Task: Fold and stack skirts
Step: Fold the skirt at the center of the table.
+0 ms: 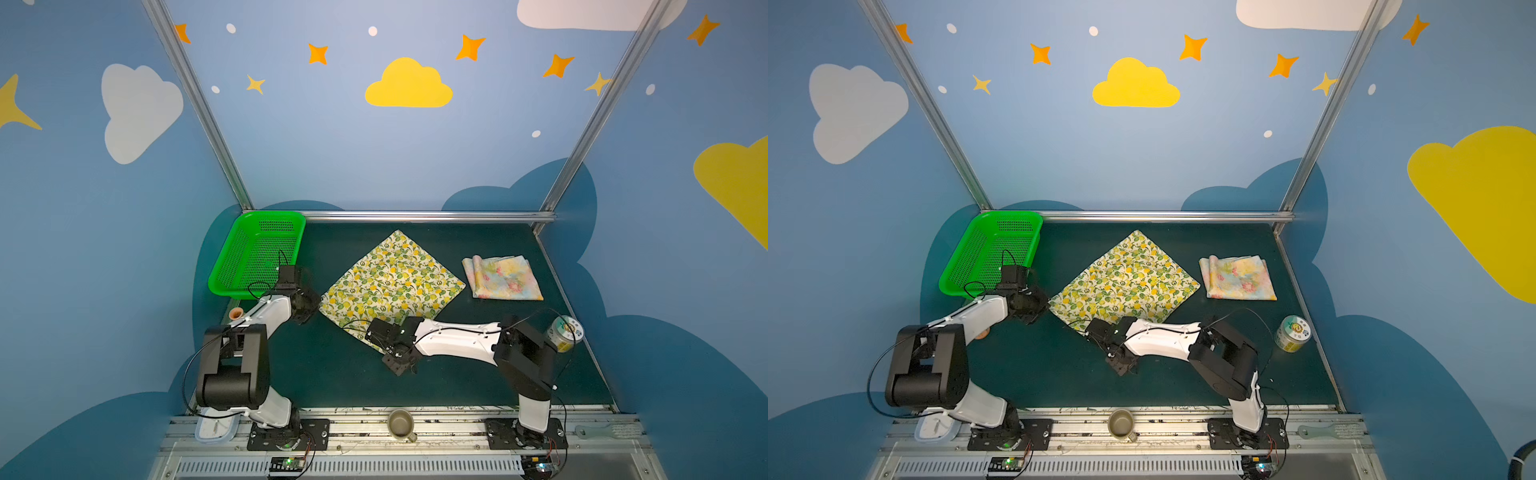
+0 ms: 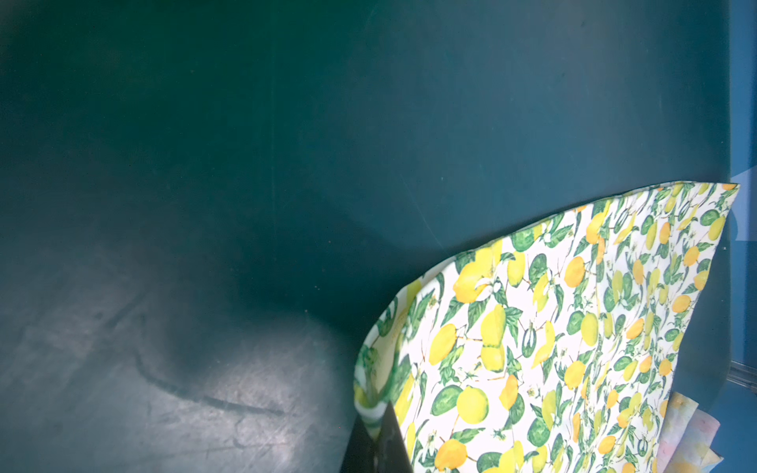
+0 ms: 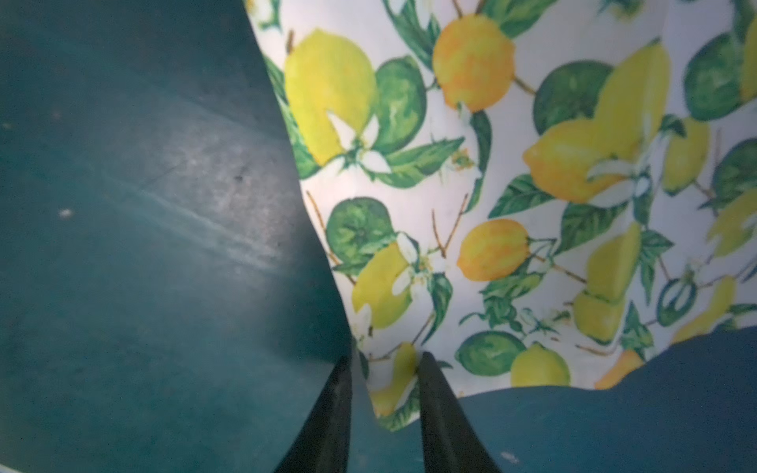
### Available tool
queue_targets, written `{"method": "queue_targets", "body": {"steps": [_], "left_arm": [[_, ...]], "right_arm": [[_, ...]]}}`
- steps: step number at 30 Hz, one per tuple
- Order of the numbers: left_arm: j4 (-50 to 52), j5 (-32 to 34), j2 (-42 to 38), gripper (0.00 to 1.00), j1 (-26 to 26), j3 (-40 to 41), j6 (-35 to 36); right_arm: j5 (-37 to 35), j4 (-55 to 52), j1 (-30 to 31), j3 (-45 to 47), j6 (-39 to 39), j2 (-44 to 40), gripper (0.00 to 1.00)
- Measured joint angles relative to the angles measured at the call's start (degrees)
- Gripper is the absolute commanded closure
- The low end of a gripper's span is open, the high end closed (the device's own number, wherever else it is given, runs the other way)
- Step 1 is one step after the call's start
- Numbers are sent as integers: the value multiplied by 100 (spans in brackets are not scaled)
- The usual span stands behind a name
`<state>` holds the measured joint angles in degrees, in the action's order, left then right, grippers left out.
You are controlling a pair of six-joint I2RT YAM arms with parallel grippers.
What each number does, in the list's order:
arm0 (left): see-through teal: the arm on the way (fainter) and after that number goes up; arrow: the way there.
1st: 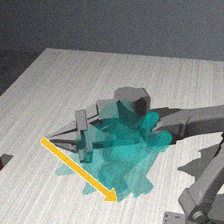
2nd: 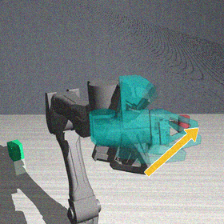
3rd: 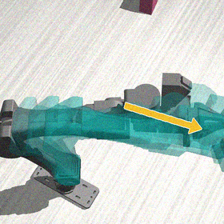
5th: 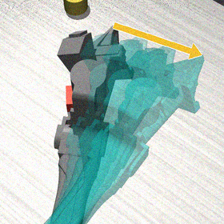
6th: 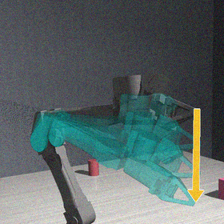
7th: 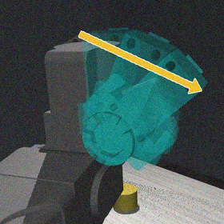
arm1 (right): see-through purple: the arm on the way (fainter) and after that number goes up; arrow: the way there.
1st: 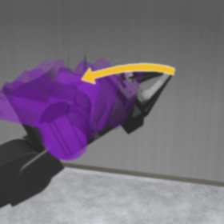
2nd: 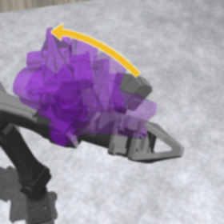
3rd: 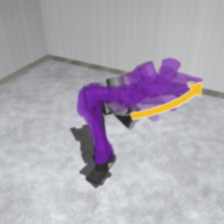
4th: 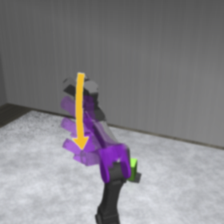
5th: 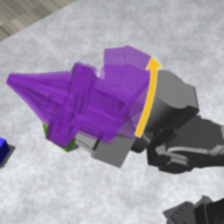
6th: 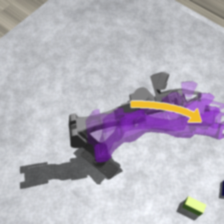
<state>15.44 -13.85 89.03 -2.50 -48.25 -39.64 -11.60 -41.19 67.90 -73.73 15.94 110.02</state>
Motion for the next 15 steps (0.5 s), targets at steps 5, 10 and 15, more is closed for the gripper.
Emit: {"method": "queue_targets", "body": {"steps": [5, 10, 15], "left_arm": [[0, 0, 0, 96, 0, 0, 0], [0, 0, 0, 96, 0, 0, 0], [15, -7, 0, 96, 0, -22, -2]], "right_arm": [[-63, 9, 26, -11, -37, 68, 73], [-133, 24, 57, -31, -70, 105, 92], [-295, 22, 87, -33, -81, 114, 100]]}}
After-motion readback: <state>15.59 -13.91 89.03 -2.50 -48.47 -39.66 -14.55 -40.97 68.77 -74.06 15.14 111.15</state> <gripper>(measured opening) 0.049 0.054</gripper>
